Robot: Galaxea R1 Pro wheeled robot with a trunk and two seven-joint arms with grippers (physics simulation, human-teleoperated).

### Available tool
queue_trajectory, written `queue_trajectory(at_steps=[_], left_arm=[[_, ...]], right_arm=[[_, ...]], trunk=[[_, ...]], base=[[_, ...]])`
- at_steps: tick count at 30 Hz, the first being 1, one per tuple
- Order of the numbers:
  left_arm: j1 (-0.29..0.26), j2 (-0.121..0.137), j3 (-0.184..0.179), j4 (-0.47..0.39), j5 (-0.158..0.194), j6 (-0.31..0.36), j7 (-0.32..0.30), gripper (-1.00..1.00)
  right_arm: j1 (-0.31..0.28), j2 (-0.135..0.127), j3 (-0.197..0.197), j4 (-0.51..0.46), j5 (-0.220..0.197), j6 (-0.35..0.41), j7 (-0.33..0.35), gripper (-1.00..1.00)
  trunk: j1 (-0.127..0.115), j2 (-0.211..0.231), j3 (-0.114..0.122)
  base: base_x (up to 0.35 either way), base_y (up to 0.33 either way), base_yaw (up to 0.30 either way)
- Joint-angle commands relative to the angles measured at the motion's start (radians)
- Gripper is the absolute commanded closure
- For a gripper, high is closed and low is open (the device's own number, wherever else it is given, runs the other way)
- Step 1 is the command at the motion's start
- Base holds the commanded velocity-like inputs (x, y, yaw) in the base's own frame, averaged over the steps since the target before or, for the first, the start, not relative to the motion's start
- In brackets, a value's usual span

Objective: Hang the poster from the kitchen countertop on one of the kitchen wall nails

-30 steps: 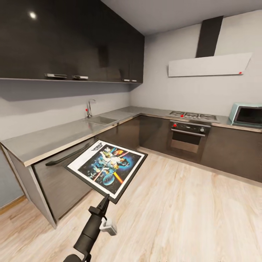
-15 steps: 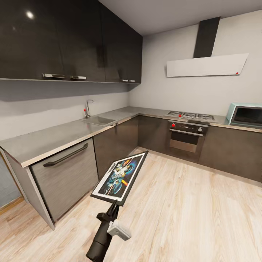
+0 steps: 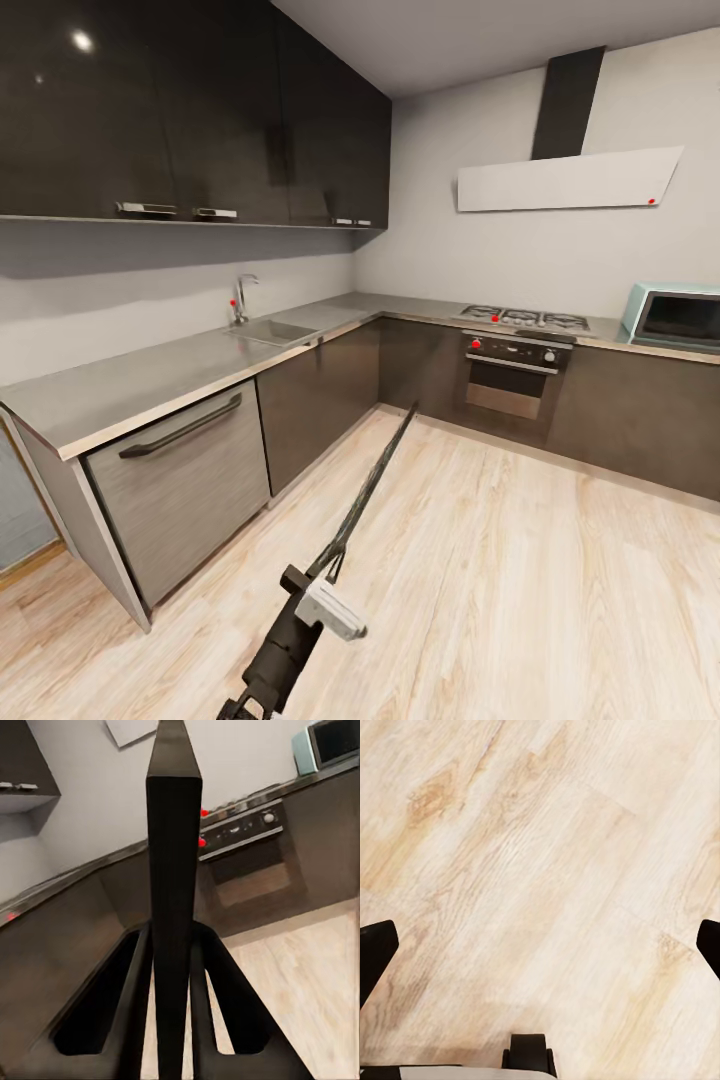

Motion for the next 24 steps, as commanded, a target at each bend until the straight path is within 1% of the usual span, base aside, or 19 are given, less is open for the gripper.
queue_trajectory(at_steps=[1, 2, 3, 4, 6, 7, 9, 10, 11, 12, 14, 16, 17, 19, 22, 23, 24], left_arm=[[0.000, -0.001, 0.004, -0.003, 0.020, -0.003, -0.005, 1.00], [0.000, -0.001, 0.011, -0.003, 0.054, -0.002, -0.009, 1.00], [0.000, -0.001, 0.027, -0.002, 0.093, 0.000, -0.027, 1.00], [-0.001, 0.000, 0.075, 0.000, 0.157, 0.018, -0.106, 1.00], [-0.002, -0.001, 0.119, 0.001, 0.199, 0.046, -0.181, 1.00], [-0.004, -0.001, 0.162, 0.001, 0.236, 0.079, -0.251, 1.00], [-0.007, -0.001, 0.195, 0.000, 0.267, 0.109, -0.301, 1.00], [-0.025, 0.000, 0.232, 0.000, 0.318, 0.150, -0.358, 1.00], [-0.031, 0.000, 0.239, 0.000, 0.332, 0.160, -0.366, 1.00], [-0.044, 0.002, 0.249, 0.000, 0.364, 0.185, -0.382, 1.00], [-0.058, 0.004, 0.257, -0.002, 0.398, 0.220, -0.405, 1.00], [-0.105, 0.012, 0.270, -0.006, 0.468, 0.324, -0.474, 1.00], [-0.119, 0.014, 0.277, -0.006, 0.481, 0.351, -0.489, 1.00], [-0.171, 0.019, 0.311, -0.008, 0.513, 0.440, -0.539, 1.00], [-0.204, 0.020, 0.324, -0.009, 0.525, 0.493, -0.593, 1.00], [-0.227, 0.021, 0.330, -0.011, 0.529, 0.526, -0.640, 1.00], [-0.240, 0.021, 0.332, -0.013, 0.530, 0.543, -0.664, 1.00]], right_arm=[[0.000, 0.000, 0.001, 0.001, 0.000, -0.003, 0.000, -1.00], [0.000, 0.000, 0.001, 0.001, 0.000, -0.003, 0.000, -1.00], [0.000, 0.000, 0.001, 0.001, 0.000, -0.003, 0.000, -1.00], [0.000, 0.000, 0.001, 0.000, 0.000, -0.003, 0.000, -1.00], [0.000, 0.000, 0.001, 0.000, 0.000, -0.003, 0.000, -1.00], [0.000, 0.000, 0.001, 0.000, 0.000, -0.003, 0.000, -1.00], [0.000, 0.000, 0.001, 0.000, 0.000, -0.003, 0.000, -1.00], [0.000, 0.000, 0.001, 0.000, 0.000, -0.003, 0.000, -1.00], [0.000, 0.000, 0.001, 0.000, 0.000, -0.003, 0.000, -1.00], [0.000, 0.000, 0.001, 0.000, 0.000, -0.003, 0.000, -1.00], [0.000, 0.000, 0.001, 0.000, 0.000, -0.003, 0.000, -1.00], [0.000, 0.000, 0.000, 0.000, 0.000, -0.003, 0.000, -1.00], [0.000, 0.000, 0.000, 0.000, 0.000, -0.003, 0.000, -1.00], [0.000, 0.000, 0.000, 0.000, 0.000, -0.003, 0.000, -1.00], [0.000, 0.000, -0.001, -0.002, 0.000, -0.003, 0.000, -1.00], [0.000, 0.000, -0.001, -0.003, 0.000, -0.003, 0.000, -1.00], [0.000, 0.000, -0.001, -0.003, 0.000, -0.003, 0.000, -1.00]], trunk=[[0.000, 0.000, -0.001], [0.000, 0.000, -0.001], [0.000, 0.000, -0.001], [0.000, 0.000, -0.001], [0.000, 0.000, -0.001], [0.000, 0.000, -0.001], [0.000, 0.000, -0.001], [0.000, 0.000, -0.001], [0.000, 0.000, -0.001], [0.000, 0.000, -0.001], [0.000, 0.000, -0.001], [0.000, 0.000, -0.001], [0.000, 0.000, -0.001], [0.000, 0.000, -0.001], [0.000, 0.000, -0.001], [0.000, 0.000, -0.001], [0.000, 0.000, -0.001]], base=[[0.000, 0.000, 0.000], [0.000, 0.000, 0.000], [0.000, 0.000, 0.000], [0.000, 0.000, 0.000], [0.000, 0.000, 0.000], [0.000, 0.000, 0.000], [0.000, 0.000, 0.000], [0.000, 0.000, 0.000], [0.000, 0.000, 0.000], [0.000, 0.000, 0.000], [0.000, 0.000, 0.000], [0.000, 0.000, 0.000], [0.000, 0.000, 0.000], [0.000, 0.000, 0.000], [0.000, 0.000, 0.000], [0.000, 0.000, 0.000], [0.000, 0.000, 0.000]])
